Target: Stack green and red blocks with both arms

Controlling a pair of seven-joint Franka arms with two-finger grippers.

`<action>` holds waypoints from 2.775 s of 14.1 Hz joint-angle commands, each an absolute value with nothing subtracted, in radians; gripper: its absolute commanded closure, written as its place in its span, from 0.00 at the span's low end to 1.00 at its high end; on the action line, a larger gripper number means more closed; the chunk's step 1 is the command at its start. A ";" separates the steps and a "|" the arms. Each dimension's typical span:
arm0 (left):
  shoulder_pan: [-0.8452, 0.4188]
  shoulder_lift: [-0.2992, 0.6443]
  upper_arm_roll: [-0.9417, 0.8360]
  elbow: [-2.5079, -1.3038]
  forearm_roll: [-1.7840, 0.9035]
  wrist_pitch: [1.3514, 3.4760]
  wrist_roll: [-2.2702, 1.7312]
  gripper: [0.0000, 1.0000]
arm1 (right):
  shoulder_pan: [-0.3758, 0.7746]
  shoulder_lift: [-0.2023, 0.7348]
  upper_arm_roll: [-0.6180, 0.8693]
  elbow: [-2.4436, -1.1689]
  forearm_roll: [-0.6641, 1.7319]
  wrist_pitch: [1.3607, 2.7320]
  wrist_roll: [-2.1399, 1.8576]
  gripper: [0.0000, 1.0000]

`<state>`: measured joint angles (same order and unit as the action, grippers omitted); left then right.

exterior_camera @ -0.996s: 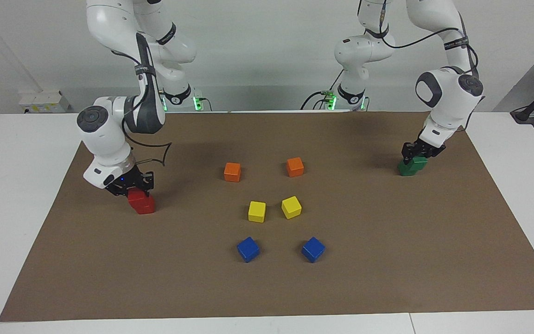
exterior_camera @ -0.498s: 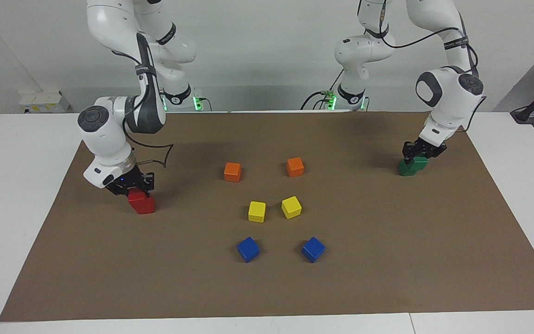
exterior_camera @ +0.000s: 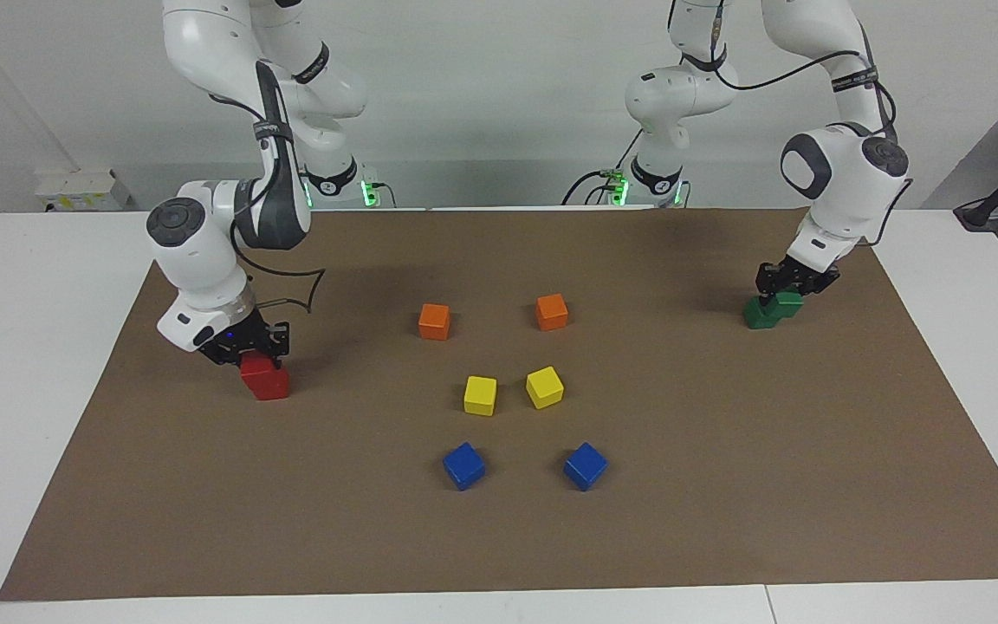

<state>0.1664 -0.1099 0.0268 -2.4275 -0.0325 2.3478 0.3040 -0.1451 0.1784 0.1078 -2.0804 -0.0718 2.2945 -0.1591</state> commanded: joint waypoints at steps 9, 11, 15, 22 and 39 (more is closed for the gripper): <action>0.163 -0.123 0.020 -2.341 -0.026 2.217 0.314 0.00 | -0.146 0.149 0.112 -2.114 -0.066 2.315 -0.141 1.00; 0.163 -0.129 0.020 -2.268 -0.026 2.122 0.313 0.00 | -0.144 0.147 0.112 -2.114 -0.064 2.315 -0.141 1.00; 0.163 -0.181 0.012 -2.122 -0.020 1.923 0.305 0.00 | -0.144 0.147 0.112 -2.114 -0.066 2.315 -0.141 1.00; 0.146 -0.187 -0.034 -1.858 -0.020 1.658 0.155 0.00 | -0.144 0.149 0.114 -2.114 -0.066 2.316 -0.141 0.96; -0.133 -0.069 0.127 -1.591 -0.015 1.491 0.041 0.00 | -0.138 0.055 0.146 -1.764 -0.063 1.901 -0.143 0.00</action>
